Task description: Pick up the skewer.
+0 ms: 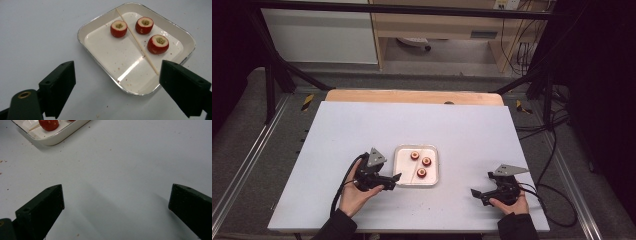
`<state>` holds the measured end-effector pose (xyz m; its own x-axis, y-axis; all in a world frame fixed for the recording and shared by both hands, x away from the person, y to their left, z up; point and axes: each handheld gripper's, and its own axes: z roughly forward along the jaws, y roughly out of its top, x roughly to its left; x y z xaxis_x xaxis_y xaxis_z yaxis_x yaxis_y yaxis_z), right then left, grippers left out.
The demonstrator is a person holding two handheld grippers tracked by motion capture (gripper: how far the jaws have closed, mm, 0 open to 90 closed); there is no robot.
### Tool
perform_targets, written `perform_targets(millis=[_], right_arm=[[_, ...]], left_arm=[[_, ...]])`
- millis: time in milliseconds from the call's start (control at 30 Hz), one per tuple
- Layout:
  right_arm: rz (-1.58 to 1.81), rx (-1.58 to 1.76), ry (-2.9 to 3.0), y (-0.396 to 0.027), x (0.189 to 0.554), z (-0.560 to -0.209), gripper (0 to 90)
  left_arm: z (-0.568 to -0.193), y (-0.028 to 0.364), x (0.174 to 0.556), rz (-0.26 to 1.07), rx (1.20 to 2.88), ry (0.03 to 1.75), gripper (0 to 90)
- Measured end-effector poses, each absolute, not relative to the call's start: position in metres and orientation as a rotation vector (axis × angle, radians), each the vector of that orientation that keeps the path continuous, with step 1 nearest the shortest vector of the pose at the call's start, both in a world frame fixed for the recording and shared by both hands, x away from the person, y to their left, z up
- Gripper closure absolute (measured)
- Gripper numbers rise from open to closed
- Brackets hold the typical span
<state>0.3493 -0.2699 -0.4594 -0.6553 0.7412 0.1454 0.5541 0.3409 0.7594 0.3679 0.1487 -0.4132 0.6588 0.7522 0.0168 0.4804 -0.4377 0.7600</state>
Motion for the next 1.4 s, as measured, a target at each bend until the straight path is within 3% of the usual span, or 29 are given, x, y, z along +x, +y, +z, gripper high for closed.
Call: perform_targets(millis=[600, 1033, 1400], right_arm=[[1.216, 1.17, 2.379, -0.27, 0.349, -0.46, 0.8], [1.218, 1.169, 2.38, -0.27, 0.35, -0.46, 0.8], [1.217, 1.17, 2.384, -0.269, 0.35, -0.46, 0.8]], left_arm=[[-0.428, 0.096, 0.384, 0.466, 2.149, 1.018, 33.2], [-0.438, 0.077, 0.384, 0.466, 2.142, 1.051, 63.5], [-0.445, 0.07, 0.383, 0.469, 2.141, 1.077, 76.7]])
